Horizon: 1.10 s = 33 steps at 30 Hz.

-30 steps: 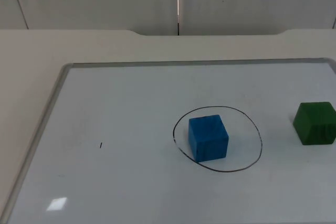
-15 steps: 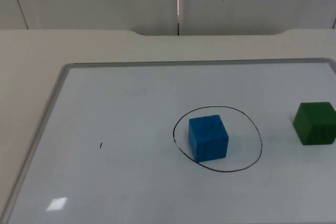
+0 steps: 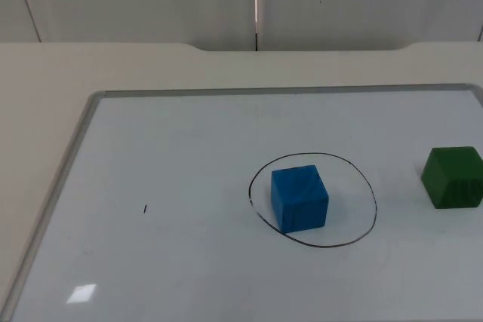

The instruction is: Push the two cubes into the marked area.

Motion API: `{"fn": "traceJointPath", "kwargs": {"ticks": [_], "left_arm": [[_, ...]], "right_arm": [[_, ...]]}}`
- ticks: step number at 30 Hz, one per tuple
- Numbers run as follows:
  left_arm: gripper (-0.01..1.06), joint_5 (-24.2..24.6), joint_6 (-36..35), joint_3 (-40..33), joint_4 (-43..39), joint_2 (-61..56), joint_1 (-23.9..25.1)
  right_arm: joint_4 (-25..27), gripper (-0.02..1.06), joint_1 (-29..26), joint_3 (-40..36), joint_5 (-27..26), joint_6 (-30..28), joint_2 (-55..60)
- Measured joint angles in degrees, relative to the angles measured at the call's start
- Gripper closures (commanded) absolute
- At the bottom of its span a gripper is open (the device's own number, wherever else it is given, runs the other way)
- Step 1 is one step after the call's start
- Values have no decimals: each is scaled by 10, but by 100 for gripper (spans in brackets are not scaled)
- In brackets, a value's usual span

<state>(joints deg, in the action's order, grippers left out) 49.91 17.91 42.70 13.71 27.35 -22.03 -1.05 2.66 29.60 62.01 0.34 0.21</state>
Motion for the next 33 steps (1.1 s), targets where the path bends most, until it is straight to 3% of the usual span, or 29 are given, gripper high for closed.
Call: {"fn": "traceJointPath", "kwargs": {"ticks": [13, 18, 33], "left_arm": [[105, 70, -43, 0, -43, -146, 0], [105, 123, -55, 0, -66, -184, 0], [105, 145, -84, 0, -71, -253, 0]], "right_arm": [[0, -1, 0, 0, 0, 1, 0], [0, -1, 0, 0, 0, 1, 0], [10, -1, 0, 0, 0, 1, 0]]}}
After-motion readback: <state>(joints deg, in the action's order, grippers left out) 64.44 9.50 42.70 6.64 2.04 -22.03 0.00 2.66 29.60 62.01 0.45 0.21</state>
